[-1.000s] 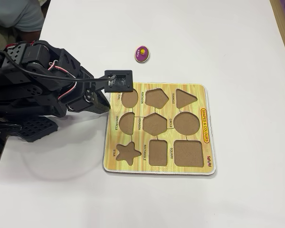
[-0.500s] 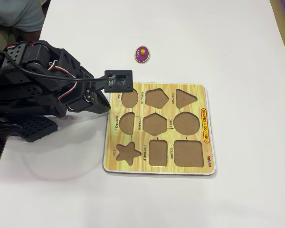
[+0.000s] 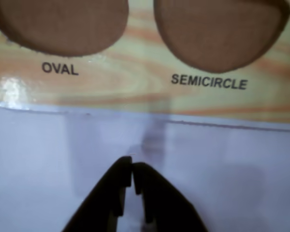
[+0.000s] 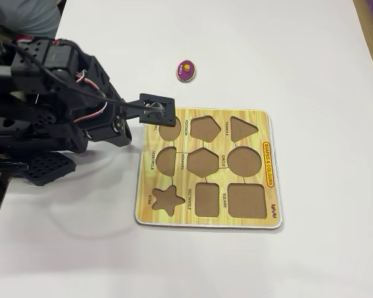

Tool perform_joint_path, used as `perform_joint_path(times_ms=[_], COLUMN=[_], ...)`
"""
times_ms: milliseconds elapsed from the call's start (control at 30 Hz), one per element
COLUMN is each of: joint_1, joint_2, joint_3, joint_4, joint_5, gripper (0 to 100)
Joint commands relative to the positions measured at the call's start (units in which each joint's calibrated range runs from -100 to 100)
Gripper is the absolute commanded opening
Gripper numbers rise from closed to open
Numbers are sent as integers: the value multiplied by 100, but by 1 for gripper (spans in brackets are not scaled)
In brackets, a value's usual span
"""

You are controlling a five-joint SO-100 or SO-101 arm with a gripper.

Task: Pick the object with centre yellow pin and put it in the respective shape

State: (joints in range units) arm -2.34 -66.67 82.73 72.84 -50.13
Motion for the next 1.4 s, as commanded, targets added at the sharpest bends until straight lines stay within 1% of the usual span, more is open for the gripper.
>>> perform_joint_path(times_ms=[0,367,500,600,667,700,767,833,967,1267,1367], joint_1=[48,-59,-59,-186,-401,-577,-899,-1299,-1973,-3145,-3614], joint_2=[801,3227,3621,3763,3830,3863,3914,3972,4198,5144,5428], joint_3=[-1169,-3912,-4460,-4568,-4541,-4514,-4478,-4523,-4703,-5576,-5962], joint_4=[-67,-67,-67,-75,-75,-75,-75,-75,-162,-153,-162], joint_5=[8,8,8,-8,-290,-573,-960,-1242,-1525,-2184,-2246], gripper=[1,1,1,1,1,1,1,1,1,1,1])
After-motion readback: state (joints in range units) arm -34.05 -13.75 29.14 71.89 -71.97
